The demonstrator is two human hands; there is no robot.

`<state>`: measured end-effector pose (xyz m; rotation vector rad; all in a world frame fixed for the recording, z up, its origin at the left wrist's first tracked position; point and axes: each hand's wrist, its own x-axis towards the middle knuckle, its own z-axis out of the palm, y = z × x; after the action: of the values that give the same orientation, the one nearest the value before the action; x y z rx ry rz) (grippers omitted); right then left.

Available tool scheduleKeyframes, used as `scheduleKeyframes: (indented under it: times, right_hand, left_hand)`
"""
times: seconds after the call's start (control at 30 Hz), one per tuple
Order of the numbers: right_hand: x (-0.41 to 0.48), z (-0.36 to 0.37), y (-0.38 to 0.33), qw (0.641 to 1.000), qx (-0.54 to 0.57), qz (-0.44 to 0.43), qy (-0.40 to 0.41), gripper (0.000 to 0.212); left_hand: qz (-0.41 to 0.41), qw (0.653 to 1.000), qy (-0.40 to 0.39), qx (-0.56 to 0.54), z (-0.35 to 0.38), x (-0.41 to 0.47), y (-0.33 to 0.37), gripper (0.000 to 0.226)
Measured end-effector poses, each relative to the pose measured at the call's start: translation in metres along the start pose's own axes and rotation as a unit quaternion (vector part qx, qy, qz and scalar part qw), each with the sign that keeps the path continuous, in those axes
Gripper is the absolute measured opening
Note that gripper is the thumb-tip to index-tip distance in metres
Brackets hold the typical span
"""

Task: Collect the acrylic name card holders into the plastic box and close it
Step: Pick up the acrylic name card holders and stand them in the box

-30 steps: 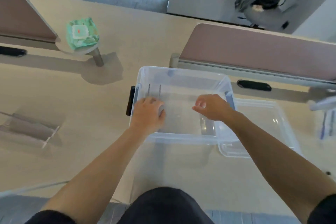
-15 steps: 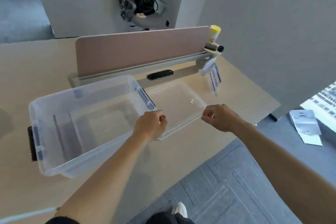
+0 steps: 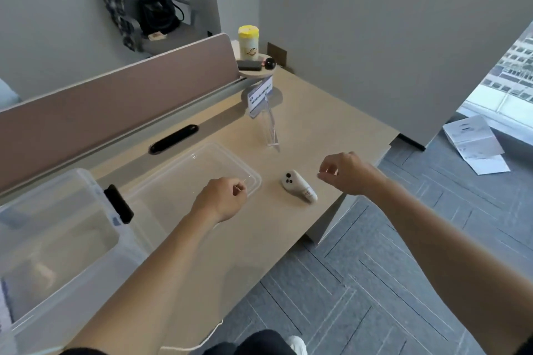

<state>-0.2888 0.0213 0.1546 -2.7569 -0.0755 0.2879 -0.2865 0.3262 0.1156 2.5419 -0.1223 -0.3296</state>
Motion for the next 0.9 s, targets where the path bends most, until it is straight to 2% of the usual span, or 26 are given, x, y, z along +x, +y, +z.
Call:
scheduleKeyframes:
  times: [0.17,0.33,0.43,0.6,0.77,0.9]
  right_hand:
    - [0.056,-0.018,0.048,1.000,-0.012,-0.020,-0.013,0.020]
    - [0.134,-0.031,0.072,0.999,-0.033,-0.035,-0.023,0.024]
    - [0.175,-0.039,0.080,0.998,-0.053,-0.030,-0.029,0.029]
    - [0.245,-0.049,0.087,0.989,-0.122,-0.050,-0.068,0.032]
    - [0.318,-0.053,0.082,0.984,-0.114,-0.082,-0.105,0.033]
    - [0.387,-0.042,0.081,0.975,-0.116,-0.123,-0.146,0.039]
  left_hand:
    - [-0.024,0.997,-0.004,0.067,0.012,0.043,0.026,0.016]
    - [-0.067,0.998,-0.001,0.020,0.028,0.106,0.032,0.021]
    - [-0.073,0.997,-0.007,0.009,0.035,0.149,0.039,0.016]
    - [-0.099,0.995,0.004,-0.014,0.041,0.201,0.048,0.021]
    - [-0.164,0.982,0.005,-0.092,0.049,0.229,0.044,0.024]
    - [-0.206,0.973,0.014,-0.102,0.060,0.263,0.051,0.028]
